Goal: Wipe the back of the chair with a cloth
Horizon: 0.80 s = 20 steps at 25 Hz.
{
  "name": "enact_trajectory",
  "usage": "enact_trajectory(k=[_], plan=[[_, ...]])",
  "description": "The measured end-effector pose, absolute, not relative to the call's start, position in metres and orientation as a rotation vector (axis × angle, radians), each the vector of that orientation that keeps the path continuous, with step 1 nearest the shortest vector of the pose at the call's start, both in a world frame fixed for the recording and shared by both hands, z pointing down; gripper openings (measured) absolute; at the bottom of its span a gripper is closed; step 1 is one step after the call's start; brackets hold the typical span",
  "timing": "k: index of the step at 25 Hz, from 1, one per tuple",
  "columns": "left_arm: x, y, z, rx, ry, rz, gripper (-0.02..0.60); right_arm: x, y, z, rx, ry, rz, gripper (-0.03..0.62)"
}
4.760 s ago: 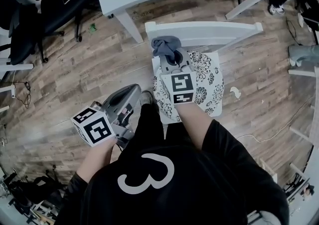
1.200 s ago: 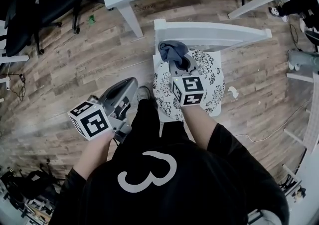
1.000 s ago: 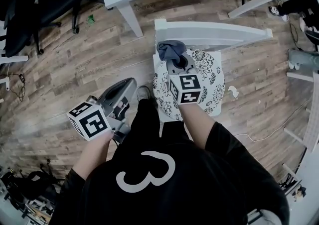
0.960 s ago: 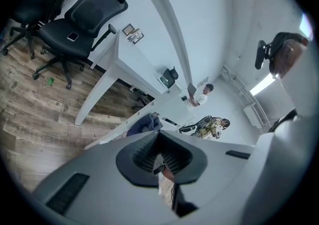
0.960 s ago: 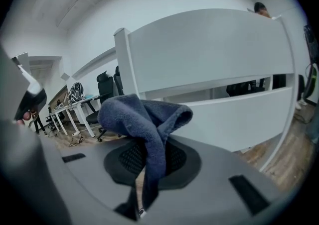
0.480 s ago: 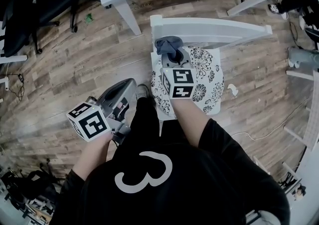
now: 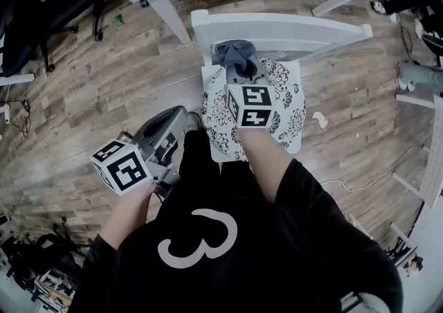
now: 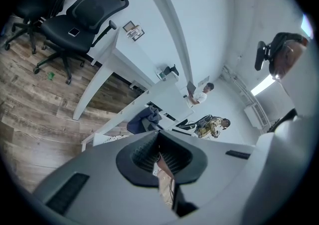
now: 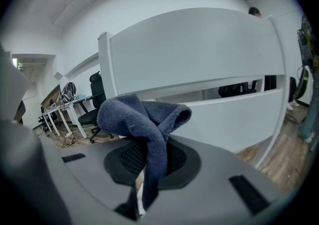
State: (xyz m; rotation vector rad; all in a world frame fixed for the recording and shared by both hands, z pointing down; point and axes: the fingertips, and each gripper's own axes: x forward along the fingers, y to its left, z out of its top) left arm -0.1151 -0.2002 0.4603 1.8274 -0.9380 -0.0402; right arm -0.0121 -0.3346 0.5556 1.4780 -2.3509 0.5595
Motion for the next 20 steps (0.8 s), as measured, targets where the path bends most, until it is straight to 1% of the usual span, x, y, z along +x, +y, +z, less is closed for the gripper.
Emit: enact_trajectory(k=[8, 20], plan=[[-0.089, -0.194, 0.458, 1.83, -0.957, -0.06, 0.014, 0.041, -0.342, 0.557, 1.502, -2.326, 0.542, 0.043], [-0.042, -0.192, 0.453, 1.843, -0.966, -0.067, 0.014, 0.149, -0.36, 0.555, 1.615, -2.232, 0.517, 0.043]])
